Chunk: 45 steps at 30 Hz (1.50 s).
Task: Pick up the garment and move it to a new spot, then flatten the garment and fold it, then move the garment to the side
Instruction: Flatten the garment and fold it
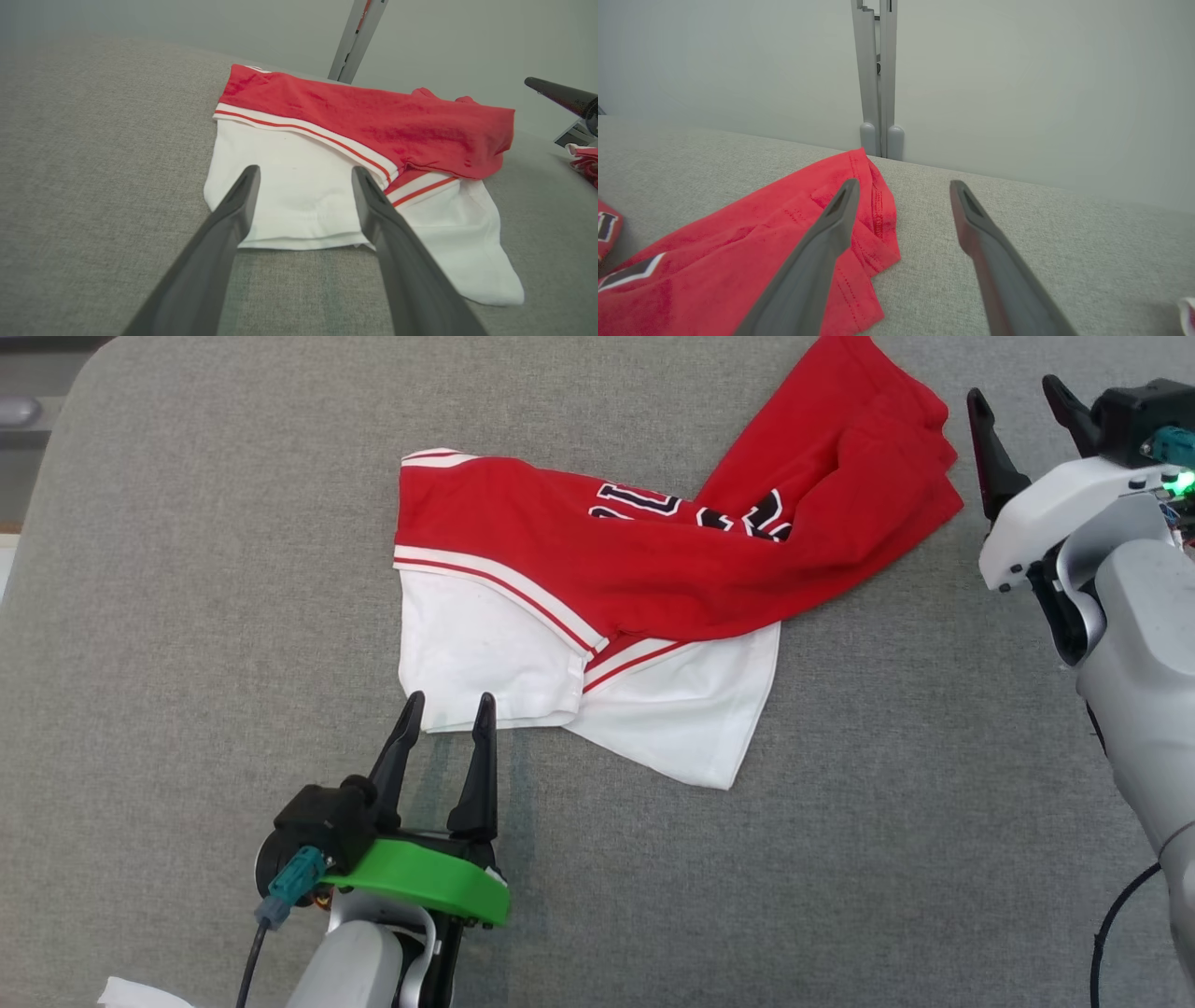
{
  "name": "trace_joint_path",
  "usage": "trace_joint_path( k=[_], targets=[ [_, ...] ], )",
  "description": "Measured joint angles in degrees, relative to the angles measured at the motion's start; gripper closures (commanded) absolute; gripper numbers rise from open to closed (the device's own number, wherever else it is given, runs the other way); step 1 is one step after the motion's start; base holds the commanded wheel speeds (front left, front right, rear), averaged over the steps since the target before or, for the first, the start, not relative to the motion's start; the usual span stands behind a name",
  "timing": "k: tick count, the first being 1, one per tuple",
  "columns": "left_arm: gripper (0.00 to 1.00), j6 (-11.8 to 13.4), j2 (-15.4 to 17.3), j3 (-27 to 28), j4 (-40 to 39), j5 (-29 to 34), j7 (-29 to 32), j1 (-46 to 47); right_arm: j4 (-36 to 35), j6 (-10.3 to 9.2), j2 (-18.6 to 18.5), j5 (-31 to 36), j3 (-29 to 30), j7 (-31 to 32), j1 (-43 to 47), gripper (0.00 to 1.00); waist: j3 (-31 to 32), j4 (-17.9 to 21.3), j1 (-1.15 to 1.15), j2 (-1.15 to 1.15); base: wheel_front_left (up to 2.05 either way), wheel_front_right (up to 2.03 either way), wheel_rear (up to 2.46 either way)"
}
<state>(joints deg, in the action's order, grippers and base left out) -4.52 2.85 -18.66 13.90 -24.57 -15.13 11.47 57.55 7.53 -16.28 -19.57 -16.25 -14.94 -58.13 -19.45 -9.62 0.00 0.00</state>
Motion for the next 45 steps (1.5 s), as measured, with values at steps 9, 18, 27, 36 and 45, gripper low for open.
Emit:
trace_joint_path(
  k=[9, 18, 27, 36, 45],
  targets=[
    [0.0, -0.11, 0.0, -0.75, 0.25, 0.0, 0.01, -0.05, 1.0, 0.0, -0.56, 2.59, 5.69, -0.05, 6.71, 0.0, -0.31, -0.49, 0.0, 0.0, 0.0, 0.0, 0.0],
    [0.0, -0.16, 0.0, -1.09, 0.57, -0.03, 0.0, -0.26, 5.41, 0.0, 1.38, 7.2, 7.08, -0.07, 8.31, 0.0, -0.4, -1.85, 0.0, 0.0, 0.0, 0.0, 0.0],
    [0.0, -0.16, 0.0, -0.98, 0.55, 0.0, 0.0, -0.25, 4.91, -0.02, 5.08, 6.99, 2.85, -0.21, 6.47, 0.0, -1.15, -1.61, 0.0, 0.0, 0.0, 0.0, 0.0],
    [0.0, -0.19, 0.0, -1.33, 0.53, 0.05, 0.0, 0.36, 0.75, -0.02, 4.5, 7.12, 2.26, -0.21, 4.21, 0.0, -2.29, -2.42, 0.0, 0.0, 0.0, 0.0, 0.0],
    [0.0, -0.19, 0.0, -1.74, 0.35, -0.1, 0.0, 0.98, 4.82, -0.02, 3.67, 8.1, 3.79, -0.2, 1.34, 0.0, -3.67, -3.43, 0.0, 0.0, 0.0, 0.0, 0.0]
  ],
)
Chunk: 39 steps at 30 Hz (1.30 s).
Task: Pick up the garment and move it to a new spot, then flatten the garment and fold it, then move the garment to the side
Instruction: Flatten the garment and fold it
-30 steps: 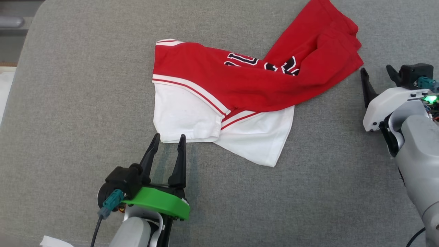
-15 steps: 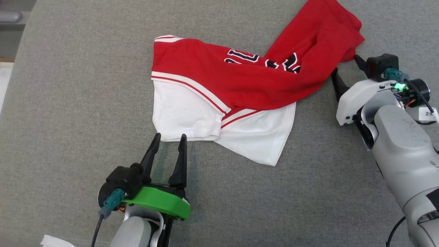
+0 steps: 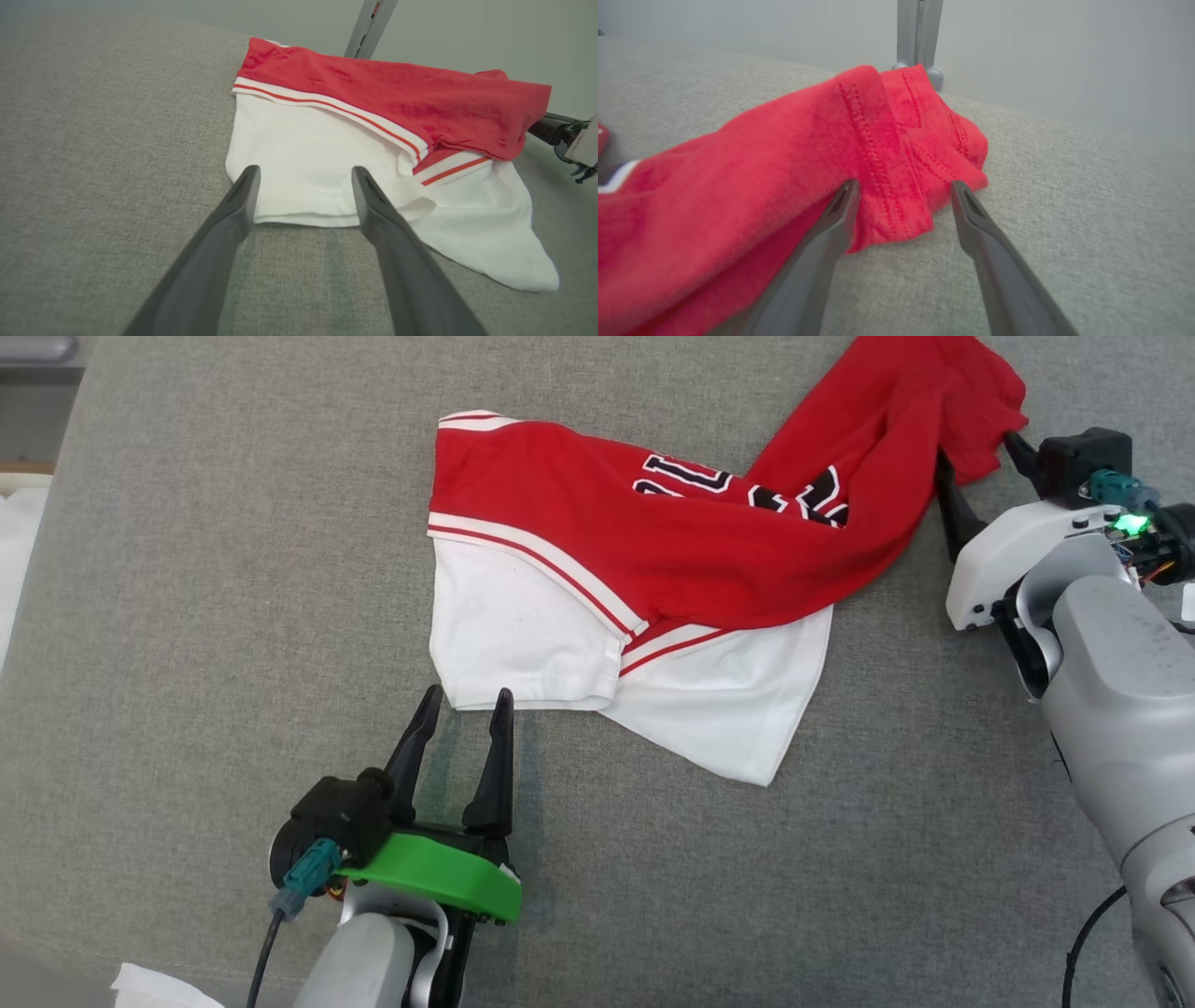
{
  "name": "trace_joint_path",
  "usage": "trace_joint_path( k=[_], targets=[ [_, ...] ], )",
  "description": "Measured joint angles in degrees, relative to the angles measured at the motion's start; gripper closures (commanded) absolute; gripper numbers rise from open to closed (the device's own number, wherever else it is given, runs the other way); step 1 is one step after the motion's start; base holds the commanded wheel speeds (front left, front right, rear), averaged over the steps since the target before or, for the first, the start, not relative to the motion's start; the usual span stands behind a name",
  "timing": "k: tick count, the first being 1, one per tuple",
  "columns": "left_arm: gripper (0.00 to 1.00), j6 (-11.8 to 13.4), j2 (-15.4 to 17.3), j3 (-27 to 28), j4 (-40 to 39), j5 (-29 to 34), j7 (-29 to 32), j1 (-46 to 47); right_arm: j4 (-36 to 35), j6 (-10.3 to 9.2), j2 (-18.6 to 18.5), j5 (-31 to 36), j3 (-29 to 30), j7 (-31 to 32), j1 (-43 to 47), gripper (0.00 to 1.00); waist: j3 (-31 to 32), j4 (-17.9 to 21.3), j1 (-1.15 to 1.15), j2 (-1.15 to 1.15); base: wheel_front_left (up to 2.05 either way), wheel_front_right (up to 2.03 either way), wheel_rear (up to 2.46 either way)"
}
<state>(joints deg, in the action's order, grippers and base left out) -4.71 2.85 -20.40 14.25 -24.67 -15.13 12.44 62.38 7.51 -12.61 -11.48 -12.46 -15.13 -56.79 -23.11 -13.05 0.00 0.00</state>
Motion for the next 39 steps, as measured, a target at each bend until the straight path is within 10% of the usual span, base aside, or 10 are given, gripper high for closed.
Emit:
trace_joint_path(
  k=[5, 7, 9, 18, 23, 39],
  targets=[
    [0.0, 0.0, 0.0, 0.05, 0.08, -0.08, 0.0, 0.29, 3.11, 0.0, 0.74, 0.71, 0.74, 0.0, -1.46, 0.0, -0.75, -0.26, 0.0, 0.0, 0.0, 0.0, 0.0],
    [0.0, 0.01, 0.0, 0.15, 0.13, -0.09, 0.0, 0.29, 3.68, 0.0, 1.24, 0.98, 0.78, -0.01, -1.94, 0.48, -0.84, -0.09, 0.0, 0.0, 0.0, 0.0, 0.0],
    [0.0, 0.05, 0.0, 0.19, 0.16, -0.09, 0.01, 0.32, 3.94, 0.0, 1.63, 1.07, 1.15, -0.01, -2.01, 0.6, -0.85, 0.16, 0.0, 0.0, 0.0, 0.0, 0.0],
    [0.0, 0.21, 0.0, 0.69, 0.14, 0.01, 0.0, 0.44, 1.24, 0.0, 3.16, 3.75, 2.85, -0.01, -1.14, 0.64, -0.48, 1.77, 0.0, 0.0, 0.0, 0.0, 0.0],
    [0.0, 0.2, 0.0, 0.74, 0.21, 0.11, 0.01, 0.47, 1.08, 0.0, 4.31, 4.5, 3.68, 0.0, -0.62, 1.0, -0.59, 2.28, 0.0, 0.0, 0.0, 0.0, 0.0],
    [0.0, 0.19, -0.01, 3.19, 0.3, 1.03, 0.0, -1.04, -14.1, 0.0, 6.86, 3.65, 11.57, 0.0, 10.95, 1.0, 3.26, 5.04, 0.0, 0.0, 0.0, 0.0, 0.0]
  ],
)
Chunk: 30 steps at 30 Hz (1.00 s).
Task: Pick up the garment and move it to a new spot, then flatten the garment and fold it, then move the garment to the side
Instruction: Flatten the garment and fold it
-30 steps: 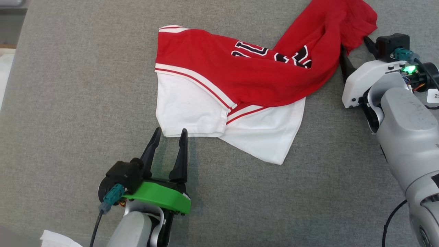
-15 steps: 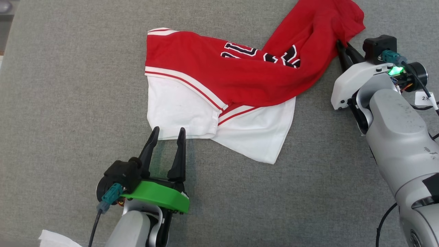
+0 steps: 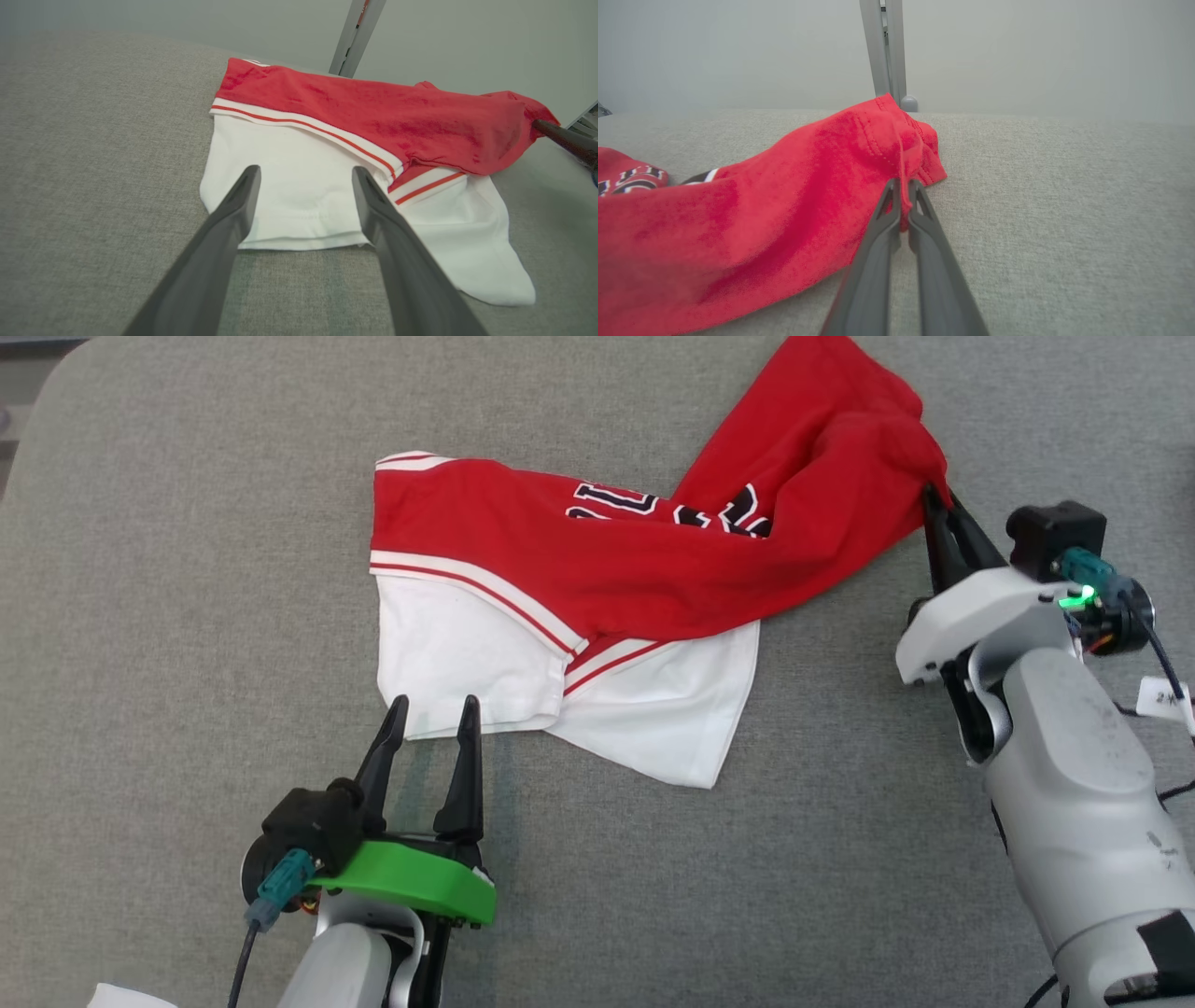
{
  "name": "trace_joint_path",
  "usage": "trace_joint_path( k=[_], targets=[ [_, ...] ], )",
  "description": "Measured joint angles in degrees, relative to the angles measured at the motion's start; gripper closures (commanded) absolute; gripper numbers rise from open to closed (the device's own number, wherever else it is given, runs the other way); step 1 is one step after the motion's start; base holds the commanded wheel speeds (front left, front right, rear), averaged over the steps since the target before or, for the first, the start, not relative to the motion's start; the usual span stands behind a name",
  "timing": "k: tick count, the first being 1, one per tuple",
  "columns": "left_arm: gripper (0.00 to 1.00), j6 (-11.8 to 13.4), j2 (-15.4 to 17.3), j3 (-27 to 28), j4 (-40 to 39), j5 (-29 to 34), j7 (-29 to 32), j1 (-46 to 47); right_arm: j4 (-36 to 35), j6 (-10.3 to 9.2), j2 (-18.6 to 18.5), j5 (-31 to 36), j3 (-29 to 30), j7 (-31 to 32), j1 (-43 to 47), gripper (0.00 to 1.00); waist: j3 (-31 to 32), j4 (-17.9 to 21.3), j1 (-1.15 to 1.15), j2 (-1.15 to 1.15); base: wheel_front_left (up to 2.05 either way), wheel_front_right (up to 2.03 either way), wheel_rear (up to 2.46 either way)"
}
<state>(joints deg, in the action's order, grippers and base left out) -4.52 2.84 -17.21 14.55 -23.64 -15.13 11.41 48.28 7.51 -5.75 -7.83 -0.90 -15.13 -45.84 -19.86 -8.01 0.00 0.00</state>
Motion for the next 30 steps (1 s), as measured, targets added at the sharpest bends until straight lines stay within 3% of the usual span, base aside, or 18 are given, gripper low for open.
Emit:
trace_joint_path(
  k=[5, 16, 22, 24, 25, 30],
  targets=[
    [0.0, -0.01, -0.01, 1.4, 0.03, 0.38, 0.0, -1.06, -7.47, 0.0, 0.96, -0.32, 4.26, 1.96, 8.61, 1.0, 2.4, 2.12, 0.0, 0.0, 0.0, 0.0, 0.0],
    [0.0, -0.48, -0.02, 3.65, 0.34, 1.07, 0.0, -2.68, -31.74, 0.0, 2.87, -1.94, 9.0, 14.79, 29.54, 1.0, 7.13, 6.23, 0.0, 0.0, 0.0, 0.0, 0.0],
    [0.0, -0.57, -0.02, 4.49, 1.04, 1.35, 0.01, -2.94, -34.44, 0.0, 2.92, -4.95, 9.42, 16.69, 34.44, 1.0, 7.78, 7.21, 0.0, 0.0, 0.0, 0.0, 0.0],
    [0.0, -0.6, -0.02, 4.56, 1.6, 1.57, 0.01, -2.96, -33.25, 0.0, 2.94, -4.94, 9.89, 16.24, 34.72, 0.65, 7.75, 7.18, 0.0, 0.0, 0.0, 0.0, 0.0],
    [0.0, -0.7, -0.01, 4.6, 1.9, 1.7, 0.0, -2.99, -32.62, 0.0, 2.93, -4.69, 10.11, 15.72, 34.81, 0.03, 7.8, 7.14, 0.0, 0.0, 0.0, 0.0, 0.0],
    [0.0, -0.99, -0.01, 5.35, 2.69, 2.08, 0.01, -3.76, -29.89, 0.0, 2.94, -4.19, 11.25, 13.3, 35.41, 0.0, 8.5, 7.2, 0.0, 0.0, 0.0, 0.0, 0.0]
  ],
)
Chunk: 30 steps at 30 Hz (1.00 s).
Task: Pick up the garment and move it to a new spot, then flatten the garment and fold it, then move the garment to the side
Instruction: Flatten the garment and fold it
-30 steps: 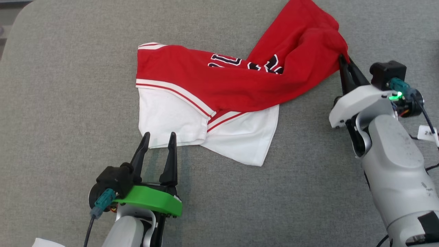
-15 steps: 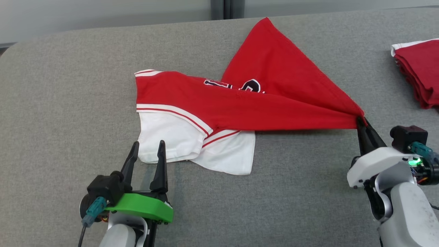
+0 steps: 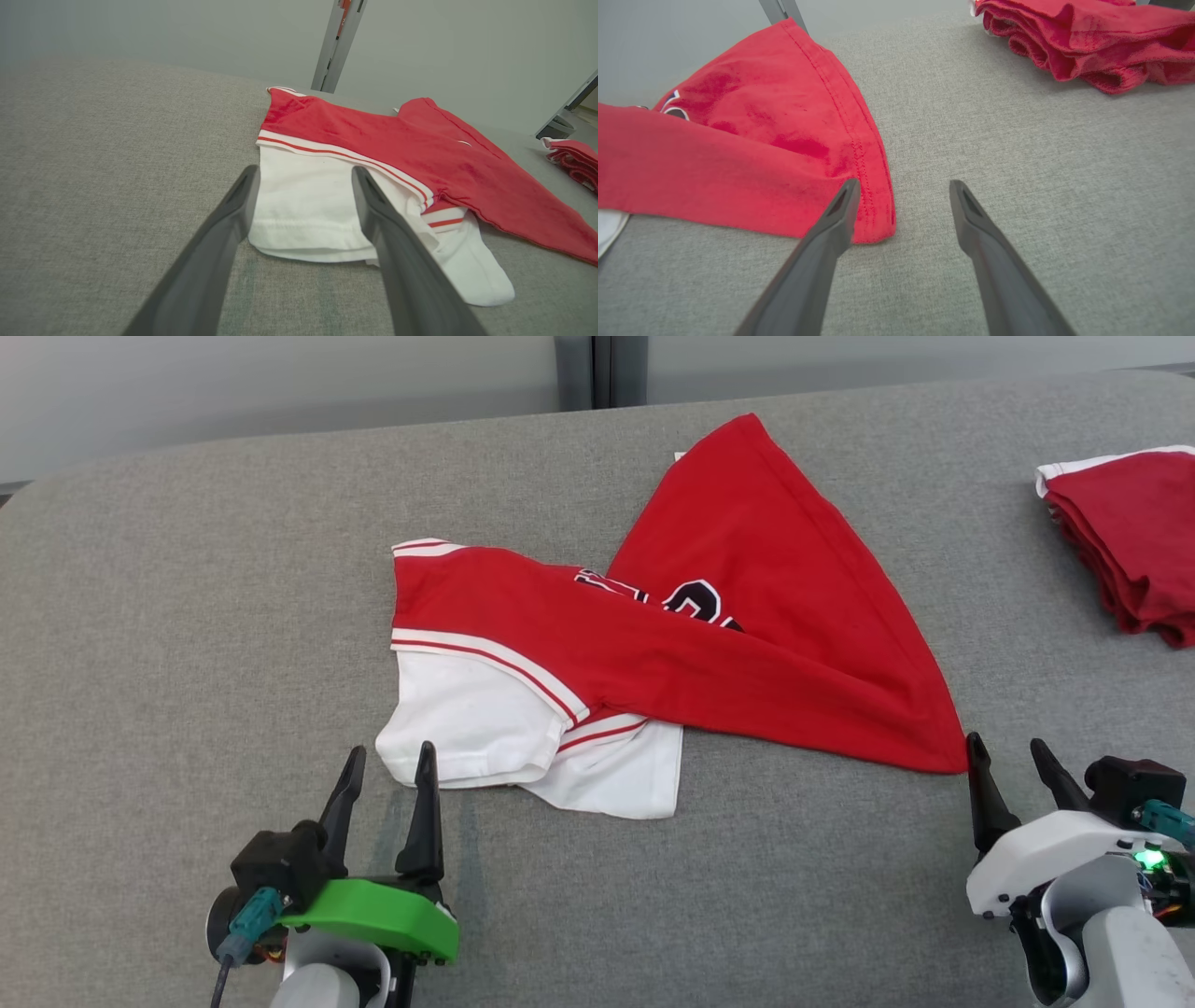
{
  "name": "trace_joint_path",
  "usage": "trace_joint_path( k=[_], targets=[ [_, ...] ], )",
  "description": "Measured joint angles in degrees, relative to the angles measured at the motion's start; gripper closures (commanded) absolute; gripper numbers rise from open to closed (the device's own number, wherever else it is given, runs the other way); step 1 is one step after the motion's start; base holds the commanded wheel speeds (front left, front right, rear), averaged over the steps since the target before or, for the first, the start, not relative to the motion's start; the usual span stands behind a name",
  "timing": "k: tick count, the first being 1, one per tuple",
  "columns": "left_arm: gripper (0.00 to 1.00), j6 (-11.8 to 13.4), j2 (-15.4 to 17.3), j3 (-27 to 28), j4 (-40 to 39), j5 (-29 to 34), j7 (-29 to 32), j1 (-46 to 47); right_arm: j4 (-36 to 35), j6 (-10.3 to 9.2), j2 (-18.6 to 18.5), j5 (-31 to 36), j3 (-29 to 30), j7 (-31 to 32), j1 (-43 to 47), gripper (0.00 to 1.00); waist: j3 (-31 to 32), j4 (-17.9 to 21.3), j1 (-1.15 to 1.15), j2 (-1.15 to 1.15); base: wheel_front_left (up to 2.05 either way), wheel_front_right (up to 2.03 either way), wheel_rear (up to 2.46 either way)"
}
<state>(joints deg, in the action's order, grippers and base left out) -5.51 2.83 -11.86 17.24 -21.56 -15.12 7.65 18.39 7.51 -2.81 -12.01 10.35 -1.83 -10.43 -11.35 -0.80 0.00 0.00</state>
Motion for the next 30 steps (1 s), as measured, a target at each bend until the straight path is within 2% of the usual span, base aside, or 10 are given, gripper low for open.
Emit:
trace_joint_path(
  k=[7, 14, 25, 30],
  targets=[
    [0.0, -0.12, 0.0, 0.51, 1.32, 0.19, -0.01, -1.54, 1.22, 0.0, -0.02, 2.66, 2.23, -2.78, 0.84, 0.0, 2.14, 0.37, 0.0, 0.0, 0.0, 0.0, 0.0],
    [0.0, -0.57, -0.01, 0.26, 7.11, -0.11, 0.0, -1.33, 0.9, 0.0, -0.01, 2.05, 0.09, -4.25, 0.62, 0.0, 3.18, 0.86, 0.0, 0.0, 0.0, 0.0, 0.0],
    [0.0, -1.31, 0.14, 1.69, 21.29, -3.71, 0.02, 9.25, 0.12, 0.0, 0.0, 1.44, -2.98, -4.34, -1.28, 0.0, 1.05, 1.89, 0.0, 0.0, 0.0, 0.0, 0.0],
    [0.0, -1.6, 1.05, 0.53, 27.02, -4.44, 0.49, 13.71, 0.09, 0.0, 0.0, 1.4, -3.66, -4.61, -2.27, 0.0, -0.23, 2.74, 0.0, 0.0, 0.0, 0.0, 0.0]
  ],
)
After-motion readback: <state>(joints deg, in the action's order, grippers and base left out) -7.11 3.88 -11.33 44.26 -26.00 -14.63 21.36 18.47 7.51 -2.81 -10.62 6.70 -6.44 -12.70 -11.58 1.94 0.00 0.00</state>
